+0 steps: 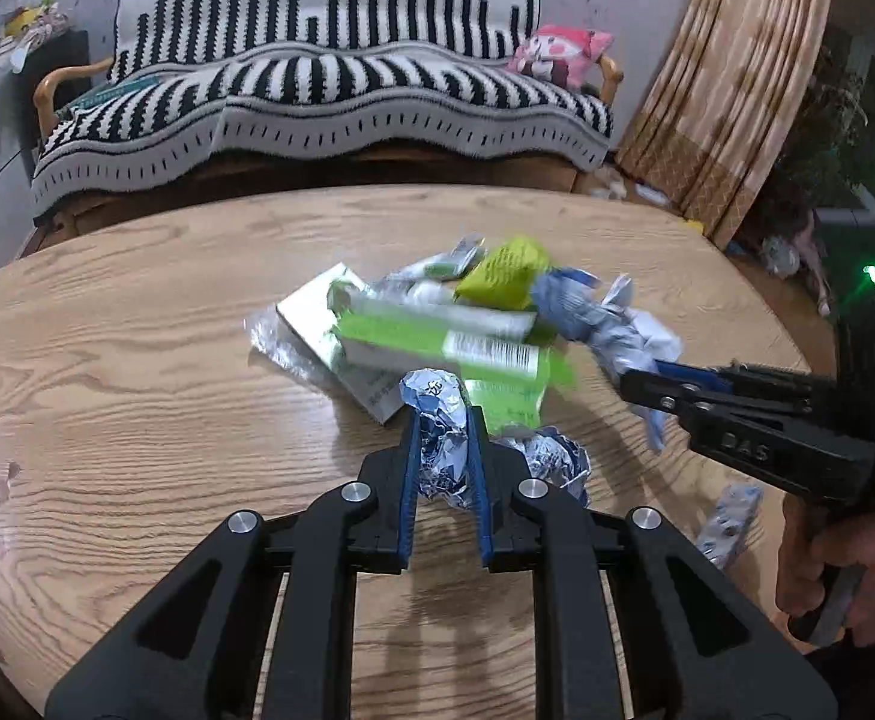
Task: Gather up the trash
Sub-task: 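Grasp a crumpled foil ball with the left tool while the right grasps crumpled blue-white paper, then carry the foil ball and blue-white paper to the black bin and open both tools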
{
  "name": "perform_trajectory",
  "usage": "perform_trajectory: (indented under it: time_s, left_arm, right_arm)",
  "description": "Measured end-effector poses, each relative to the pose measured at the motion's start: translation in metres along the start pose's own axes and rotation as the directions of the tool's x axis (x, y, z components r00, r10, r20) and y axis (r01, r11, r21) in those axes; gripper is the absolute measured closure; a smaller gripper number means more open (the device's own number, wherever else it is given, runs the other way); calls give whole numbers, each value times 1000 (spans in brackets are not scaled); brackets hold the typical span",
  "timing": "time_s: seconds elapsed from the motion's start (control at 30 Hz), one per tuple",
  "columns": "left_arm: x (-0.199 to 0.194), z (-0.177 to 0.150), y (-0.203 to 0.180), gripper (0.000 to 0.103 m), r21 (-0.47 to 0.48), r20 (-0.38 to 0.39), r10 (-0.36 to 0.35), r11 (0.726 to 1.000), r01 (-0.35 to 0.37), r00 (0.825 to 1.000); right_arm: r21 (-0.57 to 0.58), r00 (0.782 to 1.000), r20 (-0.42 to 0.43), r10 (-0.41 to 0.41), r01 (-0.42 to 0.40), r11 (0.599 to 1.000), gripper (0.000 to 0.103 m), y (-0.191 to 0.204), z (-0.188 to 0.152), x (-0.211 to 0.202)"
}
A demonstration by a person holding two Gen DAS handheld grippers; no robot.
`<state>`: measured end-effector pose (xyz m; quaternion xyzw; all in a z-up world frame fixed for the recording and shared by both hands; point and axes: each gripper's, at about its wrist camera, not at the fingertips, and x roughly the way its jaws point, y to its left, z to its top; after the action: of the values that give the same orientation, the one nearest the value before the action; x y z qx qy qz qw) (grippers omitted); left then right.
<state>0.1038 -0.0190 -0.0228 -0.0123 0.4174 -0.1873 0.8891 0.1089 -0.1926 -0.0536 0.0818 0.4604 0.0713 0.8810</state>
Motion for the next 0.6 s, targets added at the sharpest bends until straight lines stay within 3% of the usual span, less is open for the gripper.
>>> perform_trajectory:
  time_s: [0.27,0.4,0.6]
  left_arm:
    - [-16,12,-26,89,-12,52,-32,999,32,998]
    - [-13,12,-78,89,74,54,-75,995,71,996]
    - [1,-4,-185,89,225,7,-180,959,174,984]
  right_arm:
    - [48,999,29,-34,33,998,82,-52,-25,-57]
    - [116,993,70,-91,82,990,82,-99,-47,-101]
    - [262,978,89,-188,159,952,82,-186,-95,-158]
